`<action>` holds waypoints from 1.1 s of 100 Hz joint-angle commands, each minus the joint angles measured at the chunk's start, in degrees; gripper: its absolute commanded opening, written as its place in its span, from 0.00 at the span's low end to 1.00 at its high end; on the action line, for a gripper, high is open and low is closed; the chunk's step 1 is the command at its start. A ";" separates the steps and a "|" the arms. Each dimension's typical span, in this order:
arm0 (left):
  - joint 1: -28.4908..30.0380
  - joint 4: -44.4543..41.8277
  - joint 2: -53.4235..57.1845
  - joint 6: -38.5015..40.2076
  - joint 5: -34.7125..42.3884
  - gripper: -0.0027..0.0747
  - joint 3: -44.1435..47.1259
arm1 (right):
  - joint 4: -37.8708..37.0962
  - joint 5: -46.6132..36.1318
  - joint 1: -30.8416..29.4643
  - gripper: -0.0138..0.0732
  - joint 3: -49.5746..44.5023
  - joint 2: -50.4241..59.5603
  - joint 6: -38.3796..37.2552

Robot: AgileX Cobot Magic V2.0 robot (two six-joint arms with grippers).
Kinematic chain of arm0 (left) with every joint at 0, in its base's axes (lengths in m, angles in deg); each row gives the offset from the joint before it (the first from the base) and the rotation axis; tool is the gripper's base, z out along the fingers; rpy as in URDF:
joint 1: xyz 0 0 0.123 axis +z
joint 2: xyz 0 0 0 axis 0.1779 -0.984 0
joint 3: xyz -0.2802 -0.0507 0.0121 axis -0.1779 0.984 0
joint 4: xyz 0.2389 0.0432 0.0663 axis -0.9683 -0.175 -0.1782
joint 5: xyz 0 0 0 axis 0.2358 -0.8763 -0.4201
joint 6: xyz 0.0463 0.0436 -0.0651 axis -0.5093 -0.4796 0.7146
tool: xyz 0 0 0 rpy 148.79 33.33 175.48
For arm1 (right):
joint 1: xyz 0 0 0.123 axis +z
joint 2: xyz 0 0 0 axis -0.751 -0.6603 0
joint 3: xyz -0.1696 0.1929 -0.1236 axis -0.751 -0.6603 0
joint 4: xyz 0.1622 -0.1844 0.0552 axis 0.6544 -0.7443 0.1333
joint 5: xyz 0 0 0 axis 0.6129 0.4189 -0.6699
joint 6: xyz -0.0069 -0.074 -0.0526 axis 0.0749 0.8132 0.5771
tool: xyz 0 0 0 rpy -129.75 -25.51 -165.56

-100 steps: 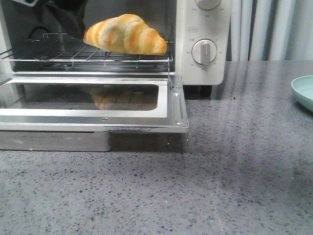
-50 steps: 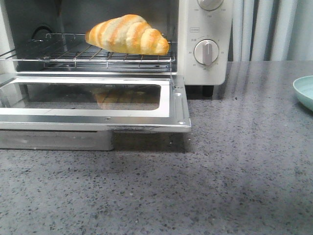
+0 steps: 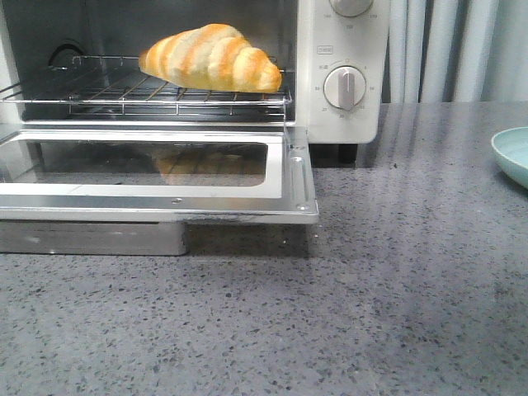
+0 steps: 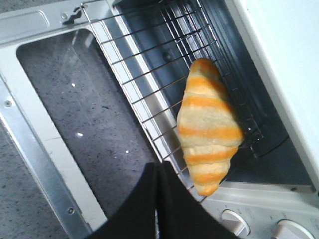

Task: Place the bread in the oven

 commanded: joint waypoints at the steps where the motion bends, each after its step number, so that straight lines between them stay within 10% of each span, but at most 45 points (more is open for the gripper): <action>1: -1.17 -0.33 1.51 0.38 6.09 0.01 -0.51 | -1.05 3.55 0.16 0.07 1.82 5.27 -1.09; 44: -1.18 5.94 1.51 0.51 6.00 0.01 1.14 | -4.91 3.55 0.16 0.07 -10.52 21.98 -2.32; 110: -1.18 5.94 1.51 0.51 6.00 0.01 1.14 | -10.65 -9.11 0.16 0.07 -51.85 58.94 -29.46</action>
